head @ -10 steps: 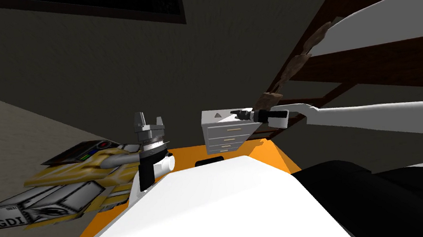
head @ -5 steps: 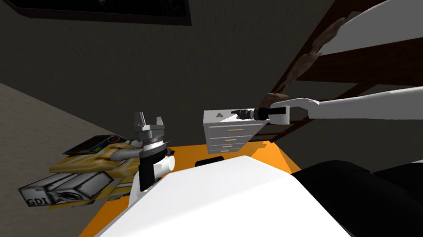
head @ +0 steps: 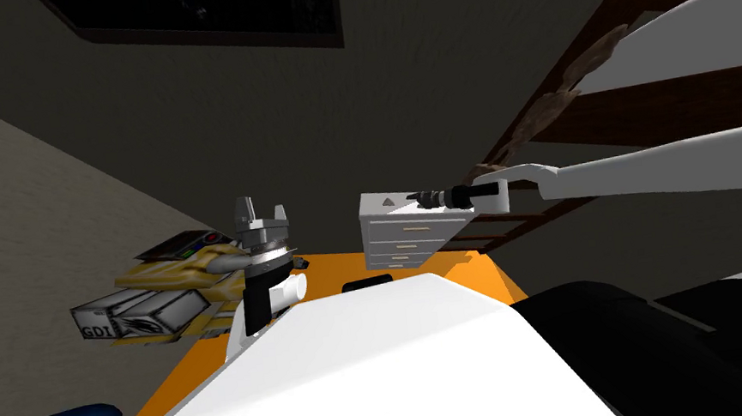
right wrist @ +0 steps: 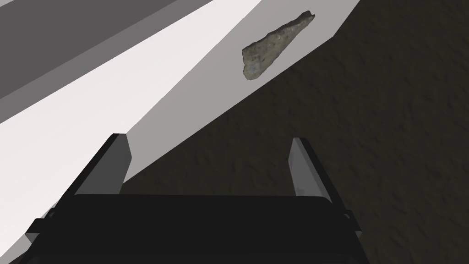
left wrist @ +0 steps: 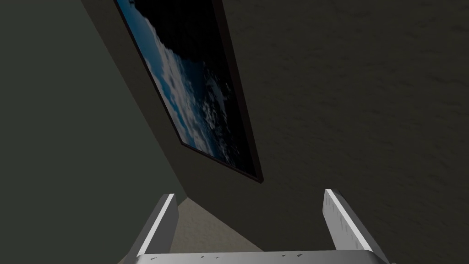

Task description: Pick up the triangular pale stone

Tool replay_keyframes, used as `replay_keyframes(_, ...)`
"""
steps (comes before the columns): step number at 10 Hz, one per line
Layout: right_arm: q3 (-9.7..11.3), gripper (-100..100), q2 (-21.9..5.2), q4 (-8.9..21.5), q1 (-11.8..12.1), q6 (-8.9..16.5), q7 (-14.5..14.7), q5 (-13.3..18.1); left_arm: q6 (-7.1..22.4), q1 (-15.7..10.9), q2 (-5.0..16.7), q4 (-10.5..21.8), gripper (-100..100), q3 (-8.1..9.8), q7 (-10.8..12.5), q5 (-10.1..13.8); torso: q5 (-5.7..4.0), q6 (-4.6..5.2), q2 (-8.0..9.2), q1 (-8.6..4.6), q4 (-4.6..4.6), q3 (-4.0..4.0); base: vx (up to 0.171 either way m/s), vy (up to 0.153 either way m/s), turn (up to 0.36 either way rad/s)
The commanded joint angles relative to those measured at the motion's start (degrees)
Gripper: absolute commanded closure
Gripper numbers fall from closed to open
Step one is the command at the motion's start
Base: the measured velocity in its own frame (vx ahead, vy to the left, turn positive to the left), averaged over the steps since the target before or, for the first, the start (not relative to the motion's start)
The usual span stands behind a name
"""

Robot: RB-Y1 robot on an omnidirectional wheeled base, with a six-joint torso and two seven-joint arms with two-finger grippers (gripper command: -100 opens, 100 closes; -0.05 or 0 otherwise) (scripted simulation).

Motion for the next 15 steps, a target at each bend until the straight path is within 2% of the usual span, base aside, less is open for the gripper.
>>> replay_keyframes(1,0.8,-100,-2.9,0.2,-0.4,0.1,-0.7,-1.1,0.0,0.0,0.0,0.0,0,0.0,0.0,0.0,0.0,0.0,0.0,0.0,0.0,0.0,-0.013,0.001,0.107)
replay_keyframes(2,0.8,-100,-3.6,0.2,-0.4,0.1,-0.7,-1.1,0.0,0.0,0.0,0.0,0,0.0,0.0,0.0,0.0,0.04,0.01,-0.01,0.01,0.01,-0.006,-0.002,-0.015)
replay_keyframes(3,1.4,-100,-5.8,0.7,0.2,0.4,-1.8,-3.2,0.0,0.0,0.0,0.0,0,0.01,0.0,0.0,-0.01,0.06,0.01,-0.03,0.02,0.01,-0.012,0.006,0.146)
replay_keyframes(4,1.4,-100,-7.3,0.7,0.2,0.4,-1.8,-3.2,0.0,0.0,0.0,0.0,0,0.0,0.0,0.0,0.0,0.01,0.01,-0.01,0.01,0.01,-0.012,0.004,0.094)
replay_keyframes(5,1.9,-100,-9.2,1.2,0.8,0.8,-2.8,-5.3,0.0,0.0,0.0,0.0,0,0.0,0.0,0.0,0.0,0.04,0.01,0.0,0.01,0.01,-0.01,0.011,0.152)
replay_keyframes(7,1.9,-100,-12.0,1.2,0.8,0.8,-2.8,-5.3,0.0,0.0,0.0,0.0,0,0.0,0.0,0.0,0.01,0.05,0.0,0.02,0.01,0.01,-0.004,0.004,0.05)
replay_keyframes(8,2.4,-100,-14.1,1.7,1.5,1.1,-3.9,-7.4,0.0,0.0,0.0,0.0,0,0.01,0.0,0.0,-0.01,0.06,0.0,0.0,0.02,0.01,-0.005,0.015,0.16)
replay_keyframes(9,2.4,-100,-16.1,1.7,1.5,1.1,-3.9,-7.4,0.0,0.0,0.0,0.0,0,0.0,0.0,0.0,0.01,0.02,-0.02,0.04,0.0,-0.01,-0.005,0.01,0.092)
replay_keyframes(10,2.9,-100,-17.9,2.1,2.2,1.3,-4.9,-9.3,0.0,0.0,0.0,0.0,0,0.0,0.0,0.0,0.01,0.05,-0.02,0.03,0.01,0.0,-0.003,0.017,0.14)
replay_keyframes(11,2.9,-100,-19.9,2.1,2.2,1.3,-4.9,-9.3,0.0,0.0,0.0,0.0,0,0.0,0.0,0.0,0.01,0.03,-0.03,0.05,0.0,-0.01,-0.003,0.011,0.078)
replay_keyframes(12,3.4,-100,-21.7,2.5,2.9,1.6,-5.9,-11.1,0.0,0.0,0.0,0.0,0,0.0,0.0,0.0,0.01,0.06,-0.02,0.04,0.01,-0.01,-0.004,0.015,0.155)
replay_keyframes(15,3.8,-100,-27.2,2.7,3.7,1.8,-6.9,-12.9,0.0,0.0,0.0,0.0,0,0.0,0.0,0.0,0.01,0.04,-0.04,0.05,0.0,-0.02,0.002,0.014,0.101)
